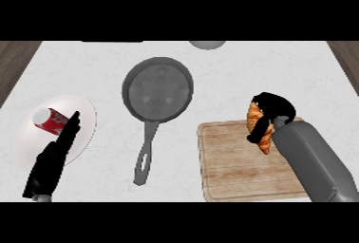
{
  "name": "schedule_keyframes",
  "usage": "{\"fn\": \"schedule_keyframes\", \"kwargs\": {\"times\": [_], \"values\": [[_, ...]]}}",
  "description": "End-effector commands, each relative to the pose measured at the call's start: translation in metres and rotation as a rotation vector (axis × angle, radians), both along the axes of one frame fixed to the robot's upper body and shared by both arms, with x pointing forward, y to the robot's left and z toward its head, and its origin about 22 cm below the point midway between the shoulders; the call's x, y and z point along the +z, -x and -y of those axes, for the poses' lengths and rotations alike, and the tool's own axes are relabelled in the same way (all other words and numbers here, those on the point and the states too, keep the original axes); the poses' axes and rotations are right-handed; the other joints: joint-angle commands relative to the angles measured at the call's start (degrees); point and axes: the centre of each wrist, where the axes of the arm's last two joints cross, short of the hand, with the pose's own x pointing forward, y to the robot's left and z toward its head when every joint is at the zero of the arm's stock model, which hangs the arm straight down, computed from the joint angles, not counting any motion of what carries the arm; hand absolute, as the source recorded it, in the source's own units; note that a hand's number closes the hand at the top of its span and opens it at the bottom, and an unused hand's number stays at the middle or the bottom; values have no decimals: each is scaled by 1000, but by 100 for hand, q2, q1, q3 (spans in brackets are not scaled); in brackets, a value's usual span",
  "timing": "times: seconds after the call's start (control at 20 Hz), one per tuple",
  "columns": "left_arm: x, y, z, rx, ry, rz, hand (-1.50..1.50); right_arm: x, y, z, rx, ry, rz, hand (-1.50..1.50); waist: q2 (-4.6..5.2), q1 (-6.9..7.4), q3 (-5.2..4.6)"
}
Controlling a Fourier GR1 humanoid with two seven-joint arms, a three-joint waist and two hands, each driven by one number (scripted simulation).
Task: Pick the croissant from the cutting board and place it in the pan
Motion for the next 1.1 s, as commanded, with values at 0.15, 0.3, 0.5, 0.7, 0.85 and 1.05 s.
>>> {"fn": "schedule_keyframes", "kwargs": {"times": [0.15, 0.3, 0.5, 0.7, 0.85, 1.05], "values": [[-17, 3, 3, 13, 1, -25, 0, 50, -5, -11, 82, -5, 461, 150, -24, -75, 5], [-1, 1, -1, -9, -5, -3, 0, 84, -13, -14, 175, 28, 701, 150, -23, 22, 13], [12, -3, -8, -13, -1, 9, 0, 105, -16, -44, 263, -28, 841, 150, -3, 49, 9], [9, -16, -2, 6, -6, 4, 0, 128, -27, -81, 291, -130, 870, 150, 8, 19, 7], [5, -9, 2, -40, -4, 3, 0, 125, -50, -106, 290, -215, 851, 150, 43, 134, 8], [-5, -15, 18, -28, -5, 11, 0, 123, -48, -158, 309, -295, 791, 150, 46, 114, 5]]}}
